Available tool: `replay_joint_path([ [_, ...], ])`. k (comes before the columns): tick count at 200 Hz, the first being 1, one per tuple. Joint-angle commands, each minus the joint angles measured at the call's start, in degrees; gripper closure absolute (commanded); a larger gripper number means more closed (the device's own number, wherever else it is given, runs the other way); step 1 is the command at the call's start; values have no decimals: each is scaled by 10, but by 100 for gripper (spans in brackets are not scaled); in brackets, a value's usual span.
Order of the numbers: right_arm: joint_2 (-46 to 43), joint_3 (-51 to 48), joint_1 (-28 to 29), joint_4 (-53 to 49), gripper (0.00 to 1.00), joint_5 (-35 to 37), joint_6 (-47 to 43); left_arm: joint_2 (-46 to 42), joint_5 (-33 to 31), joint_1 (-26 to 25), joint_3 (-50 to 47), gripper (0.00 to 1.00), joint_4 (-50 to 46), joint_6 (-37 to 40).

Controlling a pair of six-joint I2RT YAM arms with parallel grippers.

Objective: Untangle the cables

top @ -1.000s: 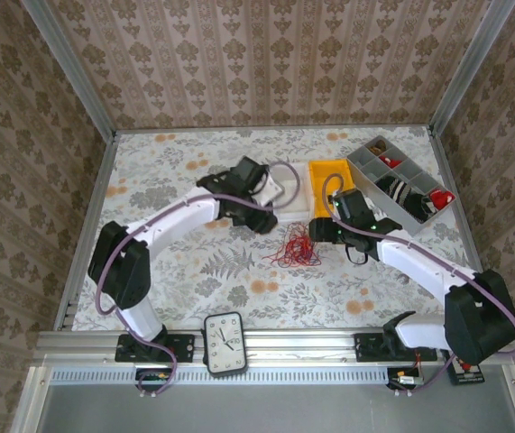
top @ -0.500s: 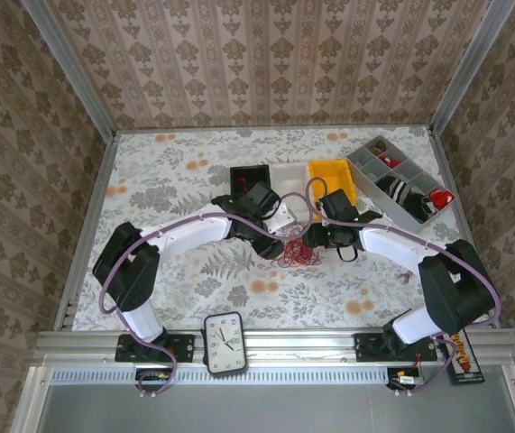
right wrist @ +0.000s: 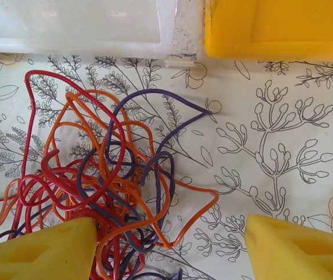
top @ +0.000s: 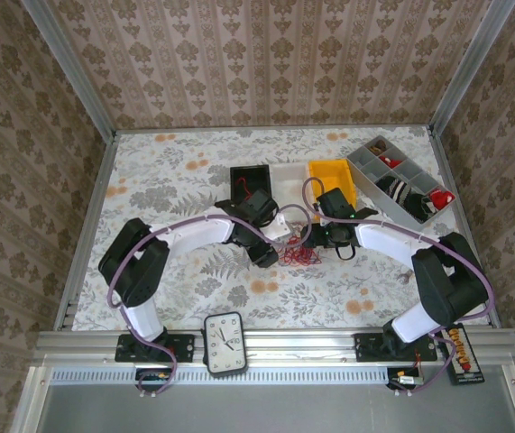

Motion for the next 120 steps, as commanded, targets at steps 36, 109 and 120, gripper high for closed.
replay_joint_path([
  [36, 7, 16, -3, -22, 30, 2, -1, 74, 16, 2, 23, 48, -6, 23],
  [109, 7, 17, -6, -27, 31, -7, -5, 43, -8, 3, 15, 100, 35, 21],
  [120, 9, 15, -6, -27, 30, -6, -7, 25, -19, 7, 8, 100, 41, 18],
])
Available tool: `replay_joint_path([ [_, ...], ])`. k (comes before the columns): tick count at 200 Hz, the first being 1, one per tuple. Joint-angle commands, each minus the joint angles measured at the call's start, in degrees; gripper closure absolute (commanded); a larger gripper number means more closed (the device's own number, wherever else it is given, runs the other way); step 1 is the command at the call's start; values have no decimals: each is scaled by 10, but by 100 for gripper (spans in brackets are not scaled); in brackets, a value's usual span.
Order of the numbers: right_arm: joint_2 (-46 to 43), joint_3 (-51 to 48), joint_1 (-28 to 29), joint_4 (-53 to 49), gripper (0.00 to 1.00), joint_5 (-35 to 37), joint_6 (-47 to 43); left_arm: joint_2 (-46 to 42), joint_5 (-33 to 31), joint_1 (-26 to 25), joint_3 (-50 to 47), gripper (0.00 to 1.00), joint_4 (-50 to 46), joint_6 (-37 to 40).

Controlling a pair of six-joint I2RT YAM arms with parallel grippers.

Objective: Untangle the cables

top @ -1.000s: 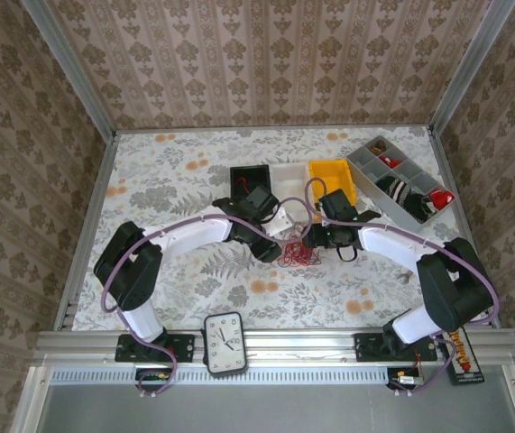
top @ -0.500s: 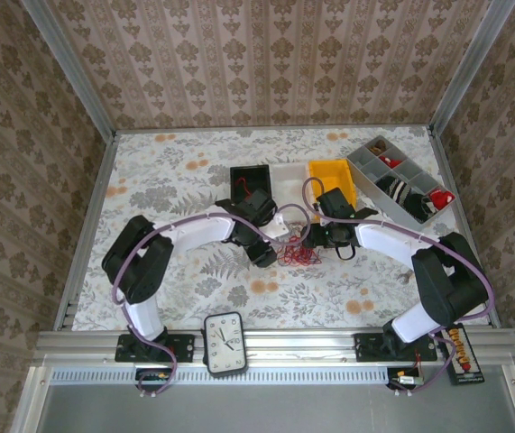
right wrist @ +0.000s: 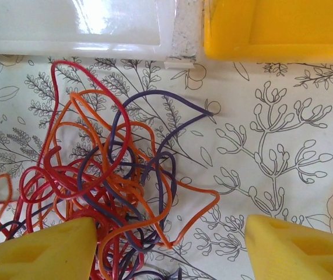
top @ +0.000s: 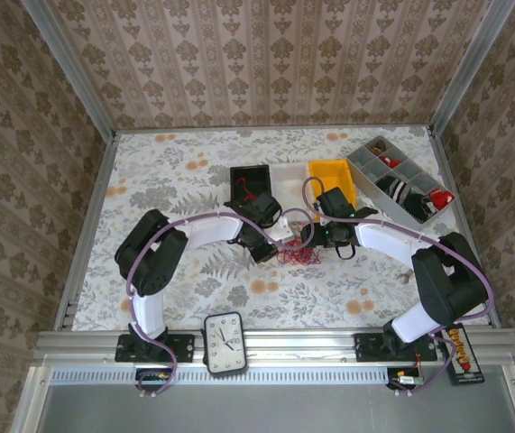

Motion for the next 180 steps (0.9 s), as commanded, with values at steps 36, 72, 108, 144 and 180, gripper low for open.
replay_joint_path([
  [36, 11, -1, -5, -18, 31, -3, -7, -130, -28, 20, -42, 100, 53, -16],
  [72, 28, 2, -7, -19, 31, 1, -7, -210, 21, 37, -68, 100, 67, -27],
  [108, 52, 11, -10, -28, 32, 6, -5, -260, 84, 57, -72, 100, 62, -50],
  [144, 62, 10, -20, -41, 32, 21, 7, -287, 119, 73, -65, 100, 36, -53],
  [180, 54, -1, -32, -39, 32, 17, 12, -319, 152, 91, -41, 100, -2, -51],
])
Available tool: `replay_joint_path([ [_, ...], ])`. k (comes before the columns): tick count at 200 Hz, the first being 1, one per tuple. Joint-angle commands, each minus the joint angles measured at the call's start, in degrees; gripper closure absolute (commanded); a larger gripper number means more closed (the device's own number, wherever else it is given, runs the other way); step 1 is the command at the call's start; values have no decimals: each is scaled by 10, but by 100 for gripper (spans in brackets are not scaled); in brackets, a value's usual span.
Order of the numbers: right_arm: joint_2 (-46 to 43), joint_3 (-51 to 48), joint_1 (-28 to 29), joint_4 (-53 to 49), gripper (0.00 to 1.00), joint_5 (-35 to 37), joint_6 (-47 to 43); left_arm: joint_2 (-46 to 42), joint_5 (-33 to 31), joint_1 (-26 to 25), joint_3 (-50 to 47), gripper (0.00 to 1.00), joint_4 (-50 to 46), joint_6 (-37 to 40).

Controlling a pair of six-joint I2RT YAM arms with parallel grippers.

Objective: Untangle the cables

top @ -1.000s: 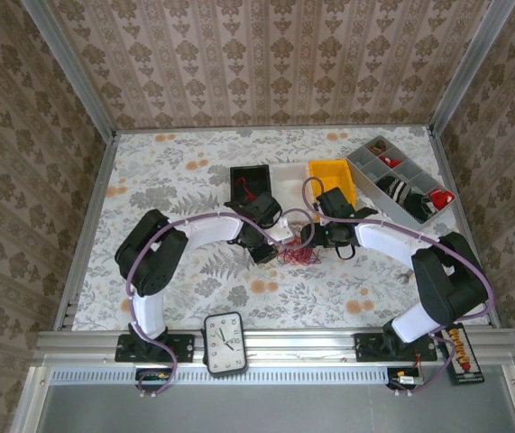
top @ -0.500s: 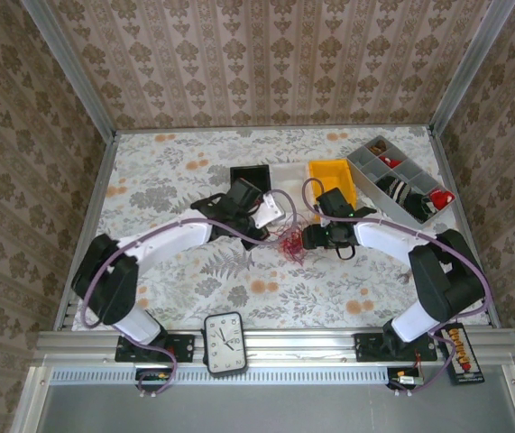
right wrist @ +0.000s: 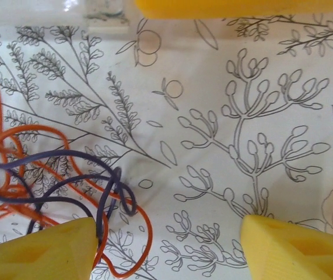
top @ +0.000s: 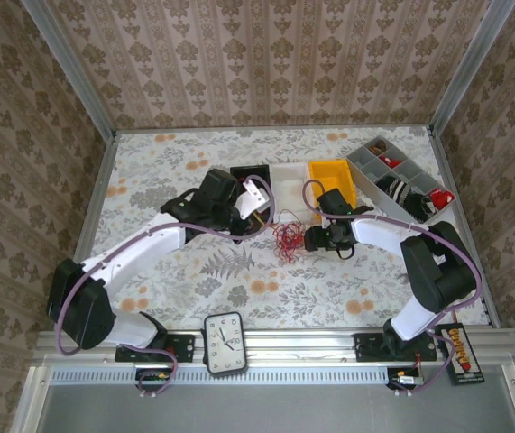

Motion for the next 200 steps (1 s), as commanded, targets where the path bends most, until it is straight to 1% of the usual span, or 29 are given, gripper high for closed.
replay_joint_path([
  [1, 2, -5, -11, -28, 32, 17, 9, -31, 47, 11, 25, 100, -39, -11],
  [23, 2, -5, -12, -29, 32, 15, 10, -41, 71, 16, 52, 100, -63, -8],
  [44, -9, -11, -14, -21, 32, 4, 4, -32, 86, 16, 73, 100, -92, 2],
  [54, -23, -19, -14, -9, 32, -7, 1, -25, 86, 15, 75, 100, -98, 4],
  [75, -83, -46, -14, 36, 31, -30, 1, -7, 86, 10, 74, 100, -103, 8],
  [102, -168, -69, -13, 101, 29, -92, 5, 11, 84, -5, 68, 100, -92, 8],
  [123, -197, -68, -6, 134, 26, -151, 0, 19, 83, -11, 64, 100, -81, 5],
  [138, -188, -48, 7, 123, 25, -179, -17, 24, 84, -14, 63, 100, -76, 3],
  [164, -140, -7, 40, 96, 25, -209, -49, 25, 84, -16, 61, 100, -71, 3],
  [187, -73, 25, 67, 94, 25, -227, -62, 24, 86, -18, 62, 100, -67, 1],
  [200, -31, 52, 80, 66, 25, -227, -72, 20, 83, -18, 57, 100, -62, -3],
])
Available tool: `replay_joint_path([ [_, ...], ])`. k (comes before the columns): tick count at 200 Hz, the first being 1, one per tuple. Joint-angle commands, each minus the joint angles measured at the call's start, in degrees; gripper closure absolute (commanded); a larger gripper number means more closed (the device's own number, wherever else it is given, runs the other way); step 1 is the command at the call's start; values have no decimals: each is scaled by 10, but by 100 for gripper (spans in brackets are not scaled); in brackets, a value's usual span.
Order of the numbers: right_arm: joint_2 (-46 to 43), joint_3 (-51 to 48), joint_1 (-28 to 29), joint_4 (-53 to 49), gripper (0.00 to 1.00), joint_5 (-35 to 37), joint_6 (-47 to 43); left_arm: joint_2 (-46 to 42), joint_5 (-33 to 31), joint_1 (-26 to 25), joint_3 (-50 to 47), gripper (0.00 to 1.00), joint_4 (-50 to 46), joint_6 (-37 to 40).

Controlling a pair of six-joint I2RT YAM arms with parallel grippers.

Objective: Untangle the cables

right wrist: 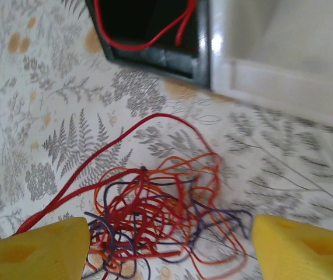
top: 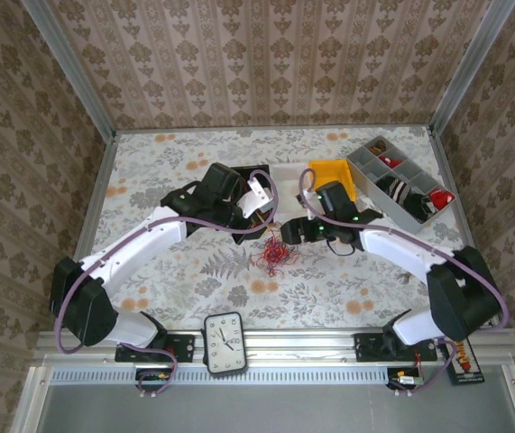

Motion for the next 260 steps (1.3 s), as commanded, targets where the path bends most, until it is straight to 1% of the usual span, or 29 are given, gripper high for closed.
replay_joint_path([
  [1, 59, 47, 22, -40, 25, -35, -33, -3, 13, -4, -4, 100, 14, 0],
  [23, 139, 110, 40, -118, 27, -19, -62, -14, 7, -3, -18, 100, 32, -7],
  [37, 184, 144, 52, -173, 28, 31, -73, -24, 0, 1, -27, 100, 45, -12],
  [49, 209, 157, 54, -209, 32, 78, -68, -39, -12, 6, -38, 100, 61, -18],
  [59, 220, 157, 54, -225, 38, 110, -60, -54, -23, 13, -51, 100, 79, -25],
  [71, 222, 148, 54, -237, 51, 138, -54, -75, -39, 25, -66, 100, 105, -37],
  [89, 212, 127, 53, -243, 76, 176, -42, -101, -46, 50, -85, 100, 137, -57],
  [96, 206, 116, 51, -242, 83, 187, -36, -110, -46, 61, -92, 100, 147, -64],
  [101, 200, 108, 49, -242, 87, 194, -31, -114, -45, 68, -94, 100, 151, -69],
  [108, 190, 99, 44, -241, 89, 202, -23, -118, -44, 77, -97, 100, 155, -72],
  [122, 170, 81, 33, -241, 91, 220, -7, -121, -42, 88, -100, 100, 153, -73],
  [140, 137, 54, 4, -234, 91, 226, 17, -121, -39, 101, -106, 100, 153, -75],
  [179, 87, 1, -89, -214, 91, 210, 68, -122, -33, 127, -133, 100, 172, -88],
  [201, 80, -8, -111, -205, 90, 202, 78, -121, -36, 132, -141, 100, 176, -91],
  [218, 78, -11, -119, -204, 90, 210, 89, -127, -68, 138, -150, 100, 190, -103],
  [240, 73, -20, -128, -196, 87, 211, 99, -139, -148, 147, -160, 100, 217, -123],
  [251, 71, -21, -128, -196, 84, 211, 99, -146, -162, 147, -162, 100, 229, -135],
  [254, 71, -21, -128, -196, 82, 212, 99, -149, -163, 162, -163, 100, 233, -138],
  [260, 71, -21, -128, -197, 80, 211, 98, -155, -161, 166, -162, 100, 242, -143],
])
